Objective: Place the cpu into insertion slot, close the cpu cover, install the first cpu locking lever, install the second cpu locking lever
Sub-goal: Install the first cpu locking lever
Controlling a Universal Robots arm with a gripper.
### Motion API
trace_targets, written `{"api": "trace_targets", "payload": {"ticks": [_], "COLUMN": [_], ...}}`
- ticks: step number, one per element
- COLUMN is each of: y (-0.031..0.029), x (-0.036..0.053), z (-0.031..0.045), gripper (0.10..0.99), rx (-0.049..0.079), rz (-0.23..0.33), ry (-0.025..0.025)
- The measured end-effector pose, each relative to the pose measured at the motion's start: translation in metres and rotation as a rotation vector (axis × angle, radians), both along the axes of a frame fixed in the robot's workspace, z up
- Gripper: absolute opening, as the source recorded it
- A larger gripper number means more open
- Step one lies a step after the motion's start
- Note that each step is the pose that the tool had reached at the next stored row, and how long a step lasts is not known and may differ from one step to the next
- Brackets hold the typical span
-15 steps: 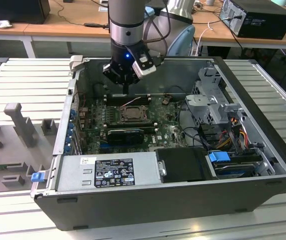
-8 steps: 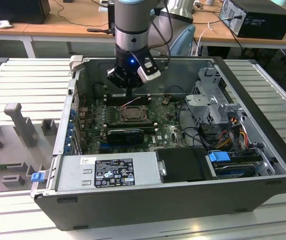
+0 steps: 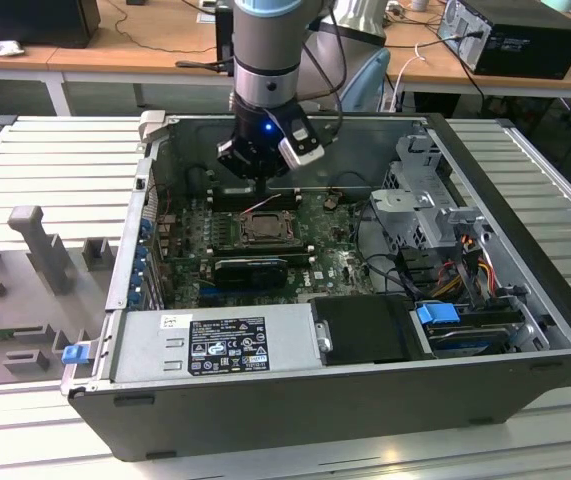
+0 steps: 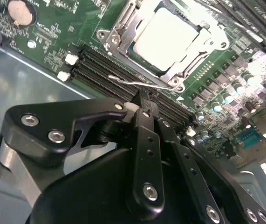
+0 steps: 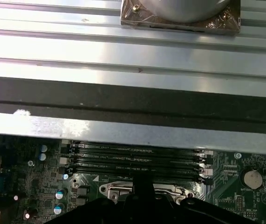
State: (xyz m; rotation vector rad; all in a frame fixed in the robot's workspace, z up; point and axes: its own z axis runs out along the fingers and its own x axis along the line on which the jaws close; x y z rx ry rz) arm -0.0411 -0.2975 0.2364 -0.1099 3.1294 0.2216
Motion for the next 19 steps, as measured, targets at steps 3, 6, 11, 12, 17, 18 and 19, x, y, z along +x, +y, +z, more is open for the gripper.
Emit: {"api": "trace_targets", "payload": {"ticks": [3, 6, 11, 12, 17, 18, 19], "y": [0.0004, 0.0013, 0.0025, 0.0029, 0.0051, 0.0055, 0.0055], "x": [0.0046, 0.0083, 0.0118, 0.0126, 0.0172, 0.0186, 0.0191], "z": [-0.0057, -0.0106, -0.0148, -0.0159, -0.0203, -0.0215, -0.0223], "gripper": [0.106, 0.106, 0.106, 0.106, 0.106, 0.106, 0.106], "rx": [0.000, 0.000, 0.000, 0.000, 0.000, 0.000, 0.000], "rz": [0.002, 0.004, 0.010, 0.011, 0.017, 0.019, 0.019], "ry": [0.0001, 0.0002, 0.0002, 0.0002, 0.0002, 0.0001, 0.0001]}}
